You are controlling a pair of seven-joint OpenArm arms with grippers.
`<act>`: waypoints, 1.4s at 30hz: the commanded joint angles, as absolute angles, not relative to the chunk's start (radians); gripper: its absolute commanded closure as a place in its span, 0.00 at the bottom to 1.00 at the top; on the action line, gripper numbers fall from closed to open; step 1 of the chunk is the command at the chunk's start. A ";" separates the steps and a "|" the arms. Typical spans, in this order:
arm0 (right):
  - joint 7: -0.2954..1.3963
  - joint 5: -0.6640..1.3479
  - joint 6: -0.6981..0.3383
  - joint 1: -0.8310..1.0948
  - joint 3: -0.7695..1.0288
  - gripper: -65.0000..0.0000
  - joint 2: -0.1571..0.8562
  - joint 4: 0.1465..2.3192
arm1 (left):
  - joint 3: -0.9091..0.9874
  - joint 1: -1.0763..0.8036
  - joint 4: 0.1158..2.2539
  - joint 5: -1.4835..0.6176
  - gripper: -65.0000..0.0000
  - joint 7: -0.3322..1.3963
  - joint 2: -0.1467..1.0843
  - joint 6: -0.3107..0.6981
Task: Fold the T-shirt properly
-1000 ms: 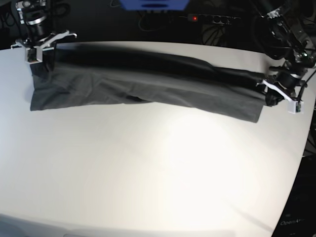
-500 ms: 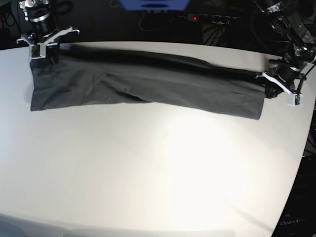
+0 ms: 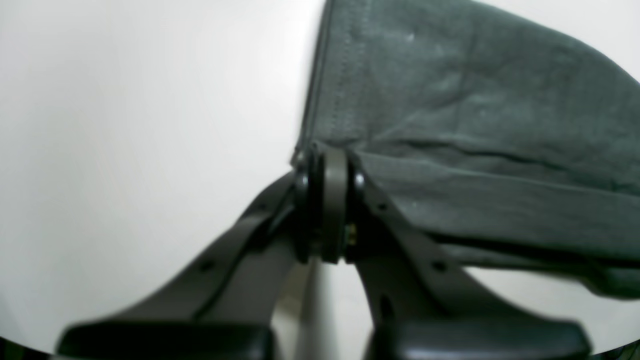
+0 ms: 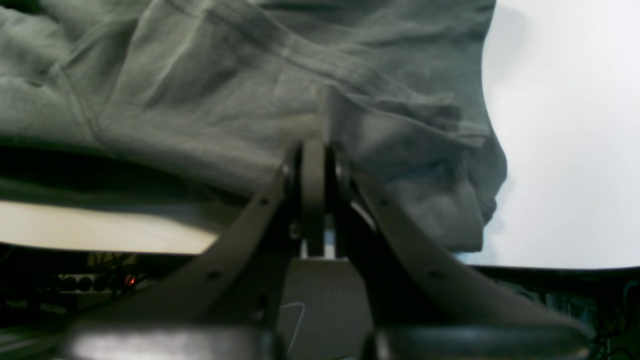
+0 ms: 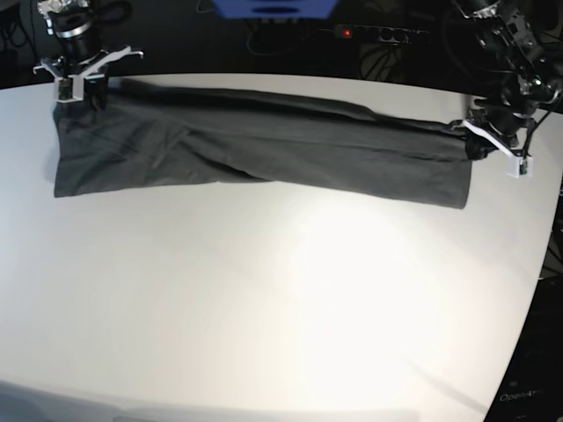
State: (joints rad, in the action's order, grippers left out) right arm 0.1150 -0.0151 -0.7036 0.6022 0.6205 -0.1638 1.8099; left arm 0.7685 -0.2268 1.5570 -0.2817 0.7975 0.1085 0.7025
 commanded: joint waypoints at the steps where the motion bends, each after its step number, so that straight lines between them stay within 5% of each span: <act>1: 0.091 -0.002 -0.698 0.608 0.628 0.98 -0.157 1.825 | 0.768 -0.220 1.573 -0.295 0.96 0.777 0.124 0.698; 33: 0.090 -0.005 -0.698 0.573 0.676 0.96 -0.157 1.666 | 0.776 -0.223 1.489 -0.240 0.96 0.776 0.147 0.698; 40: 0.091 0.001 -0.698 0.572 0.679 0.62 -0.157 1.664 | 0.776 -0.223 1.488 -0.240 0.96 0.776 0.147 0.698; 42: 0.091 0.001 -0.698 0.572 0.679 0.59 -0.157 1.664 | 0.776 -0.225 1.488 -0.240 0.96 0.776 0.147 0.698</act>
